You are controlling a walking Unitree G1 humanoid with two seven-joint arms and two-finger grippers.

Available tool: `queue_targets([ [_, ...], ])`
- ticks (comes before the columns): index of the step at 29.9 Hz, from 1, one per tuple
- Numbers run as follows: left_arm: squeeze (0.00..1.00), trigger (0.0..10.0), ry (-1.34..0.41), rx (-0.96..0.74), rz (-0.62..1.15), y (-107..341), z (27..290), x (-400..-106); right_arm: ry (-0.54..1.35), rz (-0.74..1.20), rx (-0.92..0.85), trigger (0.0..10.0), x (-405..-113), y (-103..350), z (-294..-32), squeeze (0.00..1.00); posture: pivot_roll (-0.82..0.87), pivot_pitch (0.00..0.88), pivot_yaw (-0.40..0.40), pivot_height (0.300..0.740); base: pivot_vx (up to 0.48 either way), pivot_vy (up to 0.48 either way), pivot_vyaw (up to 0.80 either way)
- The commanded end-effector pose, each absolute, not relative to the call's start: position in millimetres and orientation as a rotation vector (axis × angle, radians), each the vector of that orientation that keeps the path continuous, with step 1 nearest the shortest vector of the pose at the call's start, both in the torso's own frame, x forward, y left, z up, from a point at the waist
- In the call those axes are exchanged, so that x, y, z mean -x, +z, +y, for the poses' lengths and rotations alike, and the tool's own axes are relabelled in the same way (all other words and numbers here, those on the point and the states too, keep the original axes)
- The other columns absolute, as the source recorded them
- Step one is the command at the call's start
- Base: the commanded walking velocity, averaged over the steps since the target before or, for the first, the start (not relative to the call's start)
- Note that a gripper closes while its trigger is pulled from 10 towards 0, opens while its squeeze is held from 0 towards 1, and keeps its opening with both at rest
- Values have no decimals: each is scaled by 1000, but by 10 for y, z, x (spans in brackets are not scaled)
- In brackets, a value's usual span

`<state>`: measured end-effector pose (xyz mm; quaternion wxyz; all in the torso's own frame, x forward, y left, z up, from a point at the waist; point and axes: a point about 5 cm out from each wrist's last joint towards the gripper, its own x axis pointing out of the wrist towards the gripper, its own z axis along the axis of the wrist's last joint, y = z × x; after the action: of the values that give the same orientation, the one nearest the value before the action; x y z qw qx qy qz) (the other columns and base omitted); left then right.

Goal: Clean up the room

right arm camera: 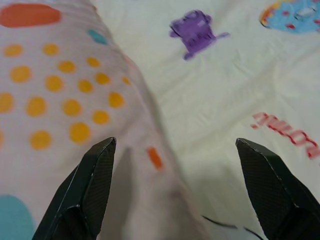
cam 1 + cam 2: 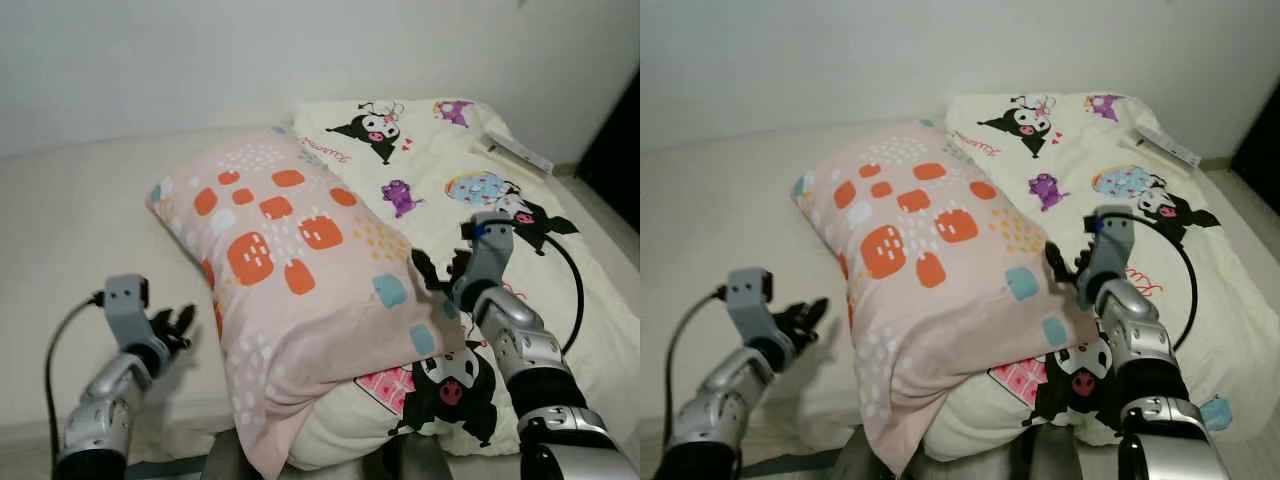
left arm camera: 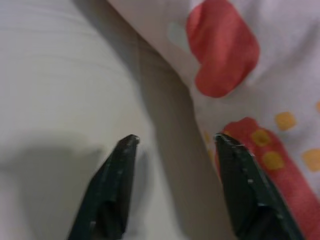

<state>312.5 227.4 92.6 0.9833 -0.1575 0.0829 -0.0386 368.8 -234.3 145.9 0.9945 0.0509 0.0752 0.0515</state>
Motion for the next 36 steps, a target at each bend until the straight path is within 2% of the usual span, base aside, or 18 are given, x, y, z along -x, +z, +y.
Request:
queue_targets([
  [1,1000,10000,-85,325,189,874,2282,-3072,91,175,-133,10000,-3667,1391,-2391,1000,44,235,55,612,0,0,0],
  [4,1000,10000,-113,309,204,842,2231,-3060,75,197,-120,10000,-3663,1354,-2442,1000,44,235,55,612,0,0,0],
  [5,0,10000,-146,290,212,822,2176,-3037,70,235,-103,10000,-3638,1287,-2492,0,44,235,56,612,0,0,0],
  [9,0,10000,-213,266,206,818,2110,-2996,99,306,-86,10000,-3591,1158,-2529,0,48,236,58,612,0,0,0],
  [14,0,10000,-268,309,198,845,2063,-2958,154,359,-140,10000,-3550,1054,-2502,0,48,237,60,612,0,0,0],
  [16,0,10000,-351,364,187,874,1967,-2895,215,412,-199,10000,-3497,934,-2440,0,50,238,63,612,0,0,0],
  [25,0,10000,-451,357,185,878,1821,-2812,282,443,-217,10000,-3451,832,-2342,0,51,238,63,612,0,0,0],
  [26,0,10000,-461,337,188,867,1804,-2801,287,444,-223,8706,-3452,827,-2328,0,50,237,63,612,0,0,0],
  [27,0,9569,-465,322,194,842,1802,-2792,294,448,-230,0,-3454,819,-2306,0,49,236,63,612,0,0,0],
  [31,0,9569,-462,320,196,835,1808,-2788,301,451,-234,0,-3454,815,-2298,0,49,236,63,612,0,0,0],
  [32,0,10000,-437,319,198,828,1843,-2800,309,450,-235,0,-3455,813,-2290,0,48,237,62,612,0,0,0],
  [36,0,10000,-407,347,198,862,1935,-2814,342,435,-248,0,-3468,838,-2257,0,47,238,61,612,0,0,0],
])
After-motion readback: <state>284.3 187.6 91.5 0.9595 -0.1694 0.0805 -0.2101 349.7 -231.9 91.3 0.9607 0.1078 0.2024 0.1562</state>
